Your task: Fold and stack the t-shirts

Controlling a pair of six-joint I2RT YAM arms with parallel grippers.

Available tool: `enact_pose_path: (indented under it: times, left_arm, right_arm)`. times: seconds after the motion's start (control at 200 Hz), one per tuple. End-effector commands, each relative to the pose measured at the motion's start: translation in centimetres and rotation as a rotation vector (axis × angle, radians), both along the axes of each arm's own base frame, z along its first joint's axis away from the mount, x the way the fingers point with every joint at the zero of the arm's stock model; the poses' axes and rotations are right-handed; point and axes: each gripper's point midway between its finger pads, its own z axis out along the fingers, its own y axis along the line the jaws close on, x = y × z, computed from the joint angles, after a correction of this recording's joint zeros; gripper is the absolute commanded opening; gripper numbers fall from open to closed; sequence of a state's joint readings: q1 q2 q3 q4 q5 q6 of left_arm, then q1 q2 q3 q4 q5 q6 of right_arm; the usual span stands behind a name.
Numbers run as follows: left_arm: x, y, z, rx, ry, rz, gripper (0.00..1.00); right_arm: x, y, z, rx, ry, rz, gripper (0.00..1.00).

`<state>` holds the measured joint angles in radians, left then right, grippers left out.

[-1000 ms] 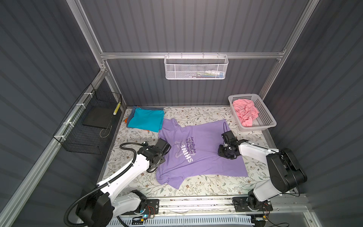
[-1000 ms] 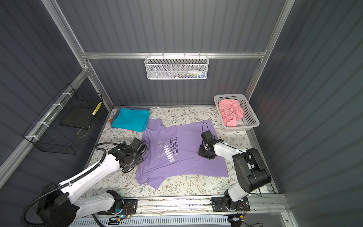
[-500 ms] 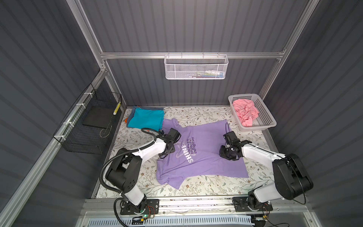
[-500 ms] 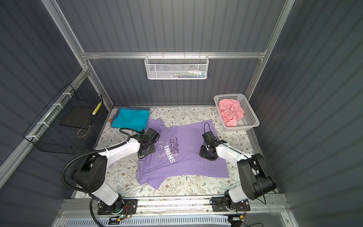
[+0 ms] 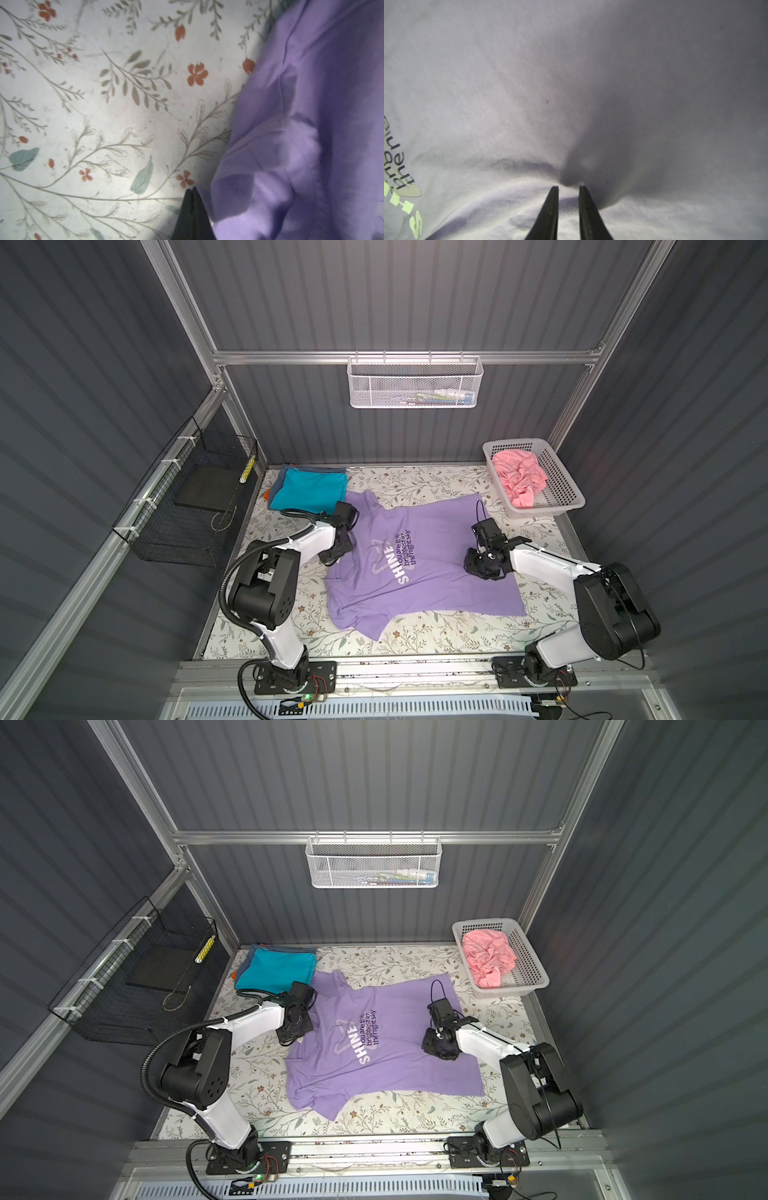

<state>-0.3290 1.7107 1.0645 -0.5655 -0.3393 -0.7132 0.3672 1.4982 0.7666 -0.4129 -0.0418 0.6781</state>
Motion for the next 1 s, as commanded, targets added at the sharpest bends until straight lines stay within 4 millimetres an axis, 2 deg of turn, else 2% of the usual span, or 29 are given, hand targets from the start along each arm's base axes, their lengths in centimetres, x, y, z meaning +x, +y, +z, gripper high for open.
enact_pose_path:
  times: [0.0, 0.185, 0.215, 0.29, 0.305, 0.335, 0.45, 0.61, 0.746, 0.866, 0.991]
  left_arm:
    - [-0.6, 1.6, 0.6, 0.006, 0.000, 0.002, 0.00]
    - [-1.9, 4.5, -0.5, -0.004, 0.062, 0.081, 0.01]
    - [-1.8, 4.8, -0.3, -0.012, 0.062, 0.090, 0.14]
    - [-1.5, 4.8, 0.7, -0.021, 0.058, 0.084, 0.64]
    - [-1.4, 4.7, 0.9, -0.026, 0.054, 0.082, 0.70]
    - [-1.1, 4.5, 1.4, -0.039, 0.043, 0.079, 0.74]
    - [0.1, 3.2, 3.5, -0.118, -0.028, 0.074, 0.75]
    - [2.0, -0.1, 4.8, -0.191, -0.097, 0.014, 0.63]
    - [3.3, -2.7, 3.6, -0.151, -0.067, -0.046, 0.48]
    - [4.6, -3.7, 1.9, -0.146, -0.044, -0.060, 0.47]
    - [5.4, -3.4, 0.3, -0.101, -0.003, -0.052, 0.48]
  right_arm:
    - [-0.3, -0.7, -0.7, -0.033, 0.027, -0.023, 0.22]
    - [-0.3, -2.1, 0.1, -0.064, -0.005, -0.066, 0.21]
    - [-0.3, -2.3, 0.3, -0.067, -0.014, -0.072, 0.21]
    - [-0.3, -2.8, 0.8, -0.074, -0.031, -0.079, 0.22]
    - [-0.3, -2.8, 0.9, -0.074, -0.033, -0.079, 0.23]
    - [-0.3, -2.8, 1.1, -0.074, -0.038, -0.079, 0.23]
    - [-0.2, -2.6, 1.6, -0.054, -0.050, -0.082, 0.23]
    - [-0.1, -2.1, 1.7, -0.028, -0.050, -0.075, 0.23]
    - [-0.3, -1.8, 1.5, -0.019, -0.038, -0.068, 0.23]
    - [-0.5, -1.8, 1.3, -0.014, -0.031, -0.068, 0.23]
    - [-0.6, -1.9, 1.2, -0.017, -0.027, -0.069, 0.22]
